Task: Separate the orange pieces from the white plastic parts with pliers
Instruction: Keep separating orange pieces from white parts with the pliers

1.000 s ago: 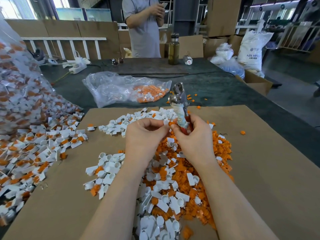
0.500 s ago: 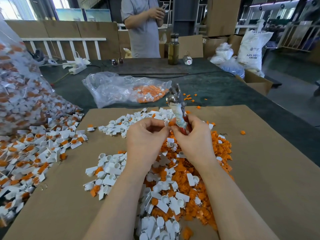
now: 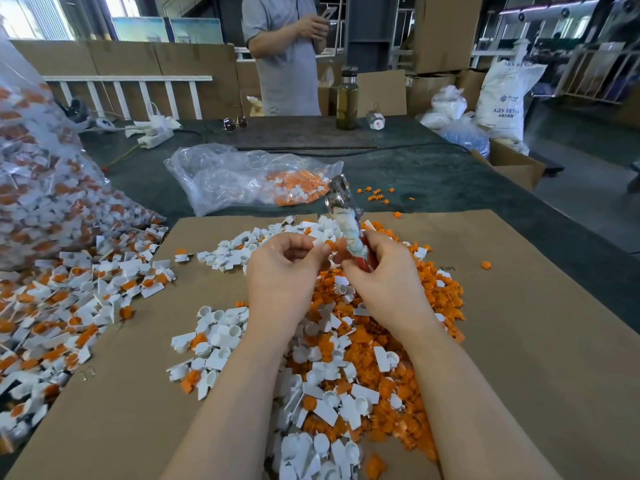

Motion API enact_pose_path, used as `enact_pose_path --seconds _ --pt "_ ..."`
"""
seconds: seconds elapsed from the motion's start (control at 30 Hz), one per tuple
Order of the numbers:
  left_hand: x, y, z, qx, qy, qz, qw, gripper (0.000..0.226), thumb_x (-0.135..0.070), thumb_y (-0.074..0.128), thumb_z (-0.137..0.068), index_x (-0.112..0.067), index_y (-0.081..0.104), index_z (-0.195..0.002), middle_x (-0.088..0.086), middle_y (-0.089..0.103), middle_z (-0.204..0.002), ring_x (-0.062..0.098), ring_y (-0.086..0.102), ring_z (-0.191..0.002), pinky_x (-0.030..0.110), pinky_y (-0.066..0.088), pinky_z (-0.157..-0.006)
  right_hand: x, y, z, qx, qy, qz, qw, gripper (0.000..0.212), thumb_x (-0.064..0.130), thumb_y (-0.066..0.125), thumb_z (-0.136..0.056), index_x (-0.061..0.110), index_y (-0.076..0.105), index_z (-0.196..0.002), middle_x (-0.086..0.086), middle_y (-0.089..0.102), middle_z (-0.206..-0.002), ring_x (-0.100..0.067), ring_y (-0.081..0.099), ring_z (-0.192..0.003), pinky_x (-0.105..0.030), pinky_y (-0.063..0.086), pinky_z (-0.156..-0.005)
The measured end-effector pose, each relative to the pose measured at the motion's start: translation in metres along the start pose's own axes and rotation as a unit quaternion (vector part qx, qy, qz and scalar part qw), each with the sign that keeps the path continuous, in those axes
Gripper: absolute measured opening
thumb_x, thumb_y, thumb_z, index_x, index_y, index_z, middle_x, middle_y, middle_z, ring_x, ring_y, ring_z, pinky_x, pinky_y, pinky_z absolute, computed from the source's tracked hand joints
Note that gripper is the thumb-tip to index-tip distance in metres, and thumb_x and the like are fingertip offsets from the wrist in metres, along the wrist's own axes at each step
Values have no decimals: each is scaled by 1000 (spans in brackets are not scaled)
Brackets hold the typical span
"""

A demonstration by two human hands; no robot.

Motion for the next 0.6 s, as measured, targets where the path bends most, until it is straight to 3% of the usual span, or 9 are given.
enact_pose_path --seconds 0.13,0.27,0.33,0.43,0.6 --pt "2 -3 -2 10 -11 81 997 9 -9 75 -86 -12 68 -81 -1 72 -66 7 71 -60 13 52 -58 -5 4 2 70 25 -2 997 11 14 65 -88 16 65 -99 -1 65 -86 -11 61 -78 -28 52 -72" --pt "1 -8 -5 16 -2 139 990 9 -4 71 -88 -10 67 -82 -6 71 -63 7 70 -61 16 55 -62 -10 10 7 149 60 0 987 18 15 68 -85 12 63 -101 -13 64 -94 -27 62 -87 -47 51 -82" --pt "1 -10 -7 18 4 157 988 8 -3 69 -89 -8 67 -84 -5 70 -63 6 68 -60 17 55 -63 -11 13 9 180 61 2 982 18 14 68 -85 14 62 -102 -10 63 -93 -21 62 -84 -41 52 -77" --pt "2 -14 -10 19 4 188 982 3 -2 68 -90 -4 66 -87 -4 69 -63 7 67 -60 18 56 -64 -11 18 14 220 69 -7 973 27 14 67 -87 22 59 -112 4 63 -97 -2 63 -82 -19 50 -69" --pt "3 -14 -12 34 16 192 981 2 -4 67 -90 -6 67 -89 -6 70 -65 7 67 -63 21 58 -70 -12 20 15 238 69 20 969 46 17 68 -87 17 53 -130 4 63 -111 -11 62 -99 -28 52 -86"
Point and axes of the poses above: each hand's wrist, its own z-axis away from the middle knuckle, its own y-axis out of the palm, x = y × z, the point moved 10 cm from there along -z, towards the middle knuckle
